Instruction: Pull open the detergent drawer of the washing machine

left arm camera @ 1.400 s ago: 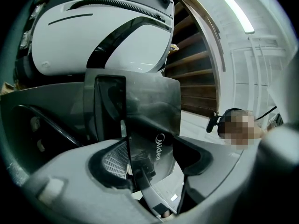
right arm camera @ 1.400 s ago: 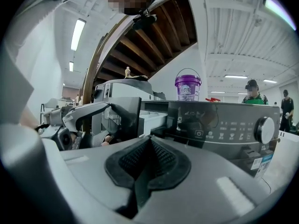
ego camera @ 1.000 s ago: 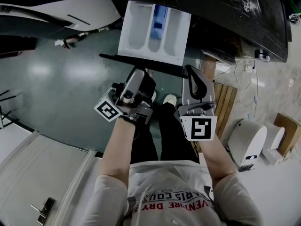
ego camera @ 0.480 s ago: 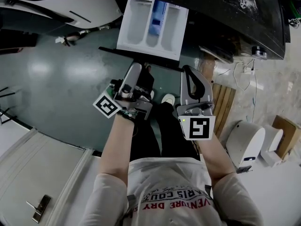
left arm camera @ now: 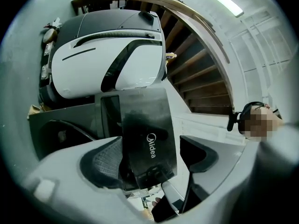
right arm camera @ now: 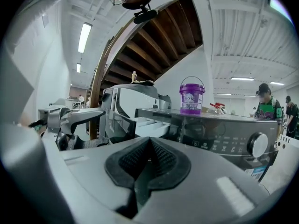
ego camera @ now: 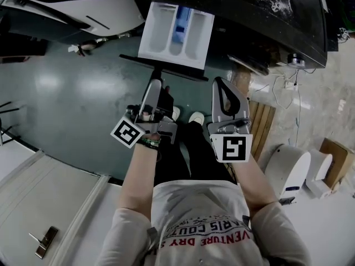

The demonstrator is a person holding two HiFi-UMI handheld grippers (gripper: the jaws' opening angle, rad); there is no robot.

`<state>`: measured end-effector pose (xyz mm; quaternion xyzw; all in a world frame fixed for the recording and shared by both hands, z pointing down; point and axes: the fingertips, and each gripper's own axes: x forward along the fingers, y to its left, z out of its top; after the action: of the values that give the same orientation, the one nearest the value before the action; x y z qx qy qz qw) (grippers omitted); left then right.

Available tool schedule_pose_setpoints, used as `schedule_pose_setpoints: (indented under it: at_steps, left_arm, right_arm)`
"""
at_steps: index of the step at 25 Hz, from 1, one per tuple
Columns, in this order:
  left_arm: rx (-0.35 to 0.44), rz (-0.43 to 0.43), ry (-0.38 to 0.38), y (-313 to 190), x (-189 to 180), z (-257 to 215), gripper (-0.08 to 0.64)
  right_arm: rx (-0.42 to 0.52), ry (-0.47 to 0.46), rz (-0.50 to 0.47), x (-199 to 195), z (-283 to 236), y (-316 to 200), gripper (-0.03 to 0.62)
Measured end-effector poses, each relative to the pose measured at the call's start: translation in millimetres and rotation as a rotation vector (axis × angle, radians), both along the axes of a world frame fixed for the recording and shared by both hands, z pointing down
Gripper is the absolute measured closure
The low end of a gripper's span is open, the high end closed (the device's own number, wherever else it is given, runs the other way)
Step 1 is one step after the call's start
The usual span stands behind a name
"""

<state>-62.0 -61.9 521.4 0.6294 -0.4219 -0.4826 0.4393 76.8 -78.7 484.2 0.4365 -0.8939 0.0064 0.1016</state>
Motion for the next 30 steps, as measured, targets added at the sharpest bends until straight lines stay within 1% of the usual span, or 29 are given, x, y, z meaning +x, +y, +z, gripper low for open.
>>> schedule_pose_setpoints:
  at_steps: [3, 4, 5, 6, 7, 8, 10, 11, 14, 15, 19, 22, 24, 28, 30]
  left_arm:
    - [-0.050, -0.013, -0.037, 12, -1, -12, 0.183]
    - [-0.070, -0.013, -0.061, 16, -2, -16, 0.219]
    - [-0.091, -0.017, -0.086, 18, -3, -19, 0.287]
    - [-0.111, -0.023, -0.112, 20, -5, -22, 0.380]
    - [-0.125, -0.028, -0.142, 21, -6, -25, 0.433]
    - [-0.134, -0.029, -0.180, 21, -7, -30, 0.457]
    - [-0.139, -0.024, -0.280, 19, -9, -43, 0.557]
    - [-0.133, -0.023, -0.321, 18, -11, -51, 0.558]
    - [-0.108, -0.030, -0.402, 13, -17, -79, 0.558]
    - [-0.102, -0.026, -0.443, 12, -18, -89, 0.558]
    - [-0.078, 0.041, -0.666, 10, -12, -133, 0.560]
    - [-0.035, 0.076, -0.789, 11, -10, -164, 0.560]
    - [-0.004, 0.088, -0.900, 11, -13, -185, 0.560]
    - [0.068, 0.118, -1.172, 11, -14, -223, 0.560]
    - [0.105, 0.133, -1.276, 9, -14, -238, 0.560]
  right_arm:
    - [0.021, -0.015, -0.016, -1, -26, -1, 0.591]
    - [0.031, -0.015, -0.024, -2, -33, -1, 0.591]
    - [0.038, -0.012, -0.031, -3, -40, -1, 0.591]
    - [0.041, -0.008, -0.036, -3, -45, -2, 0.591]
    - [0.042, -0.005, -0.037, -4, -49, -2, 0.591]
    - [0.044, -0.004, -0.035, -4, -53, -4, 0.591]
    - [0.053, -0.004, -0.027, -4, -64, -7, 0.591]
    - [0.060, -0.005, -0.023, -5, -70, -9, 0.591]
    - [0.094, -0.016, -0.020, -9, -93, -13, 0.591]
    - [0.100, -0.016, -0.020, -10, -100, -14, 0.591]
    - [0.084, -0.024, -0.003, -11, -125, -11, 0.591]
    - [0.098, -0.026, -0.003, -12, -143, -7, 0.591]
    - [0.101, -0.029, -0.005, -13, -156, -3, 0.591]
    - [0.109, -0.041, -0.016, -15, -185, 6, 0.591]
    - [0.122, -0.042, -0.012, -16, -199, 8, 0.591]
